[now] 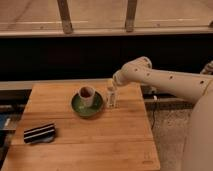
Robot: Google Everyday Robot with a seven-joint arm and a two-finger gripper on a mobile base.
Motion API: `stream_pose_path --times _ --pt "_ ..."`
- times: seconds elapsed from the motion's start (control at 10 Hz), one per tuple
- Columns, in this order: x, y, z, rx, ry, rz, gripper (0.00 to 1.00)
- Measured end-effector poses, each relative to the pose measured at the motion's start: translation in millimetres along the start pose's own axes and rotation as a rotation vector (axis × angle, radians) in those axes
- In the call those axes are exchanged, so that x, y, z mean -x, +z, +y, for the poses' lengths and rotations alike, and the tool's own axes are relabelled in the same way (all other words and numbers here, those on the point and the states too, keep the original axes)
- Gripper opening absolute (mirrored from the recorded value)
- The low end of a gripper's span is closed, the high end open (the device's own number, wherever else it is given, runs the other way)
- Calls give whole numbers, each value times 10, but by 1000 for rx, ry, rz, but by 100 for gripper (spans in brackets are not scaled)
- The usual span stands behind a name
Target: Stand the bottle upright
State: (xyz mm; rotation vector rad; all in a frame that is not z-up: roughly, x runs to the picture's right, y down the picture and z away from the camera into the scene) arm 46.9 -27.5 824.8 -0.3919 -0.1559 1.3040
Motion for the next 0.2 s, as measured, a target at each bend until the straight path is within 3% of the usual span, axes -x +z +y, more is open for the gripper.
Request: stream_pose_path --times 0.2 --pt "7 -1 2 0 0 -2 80"
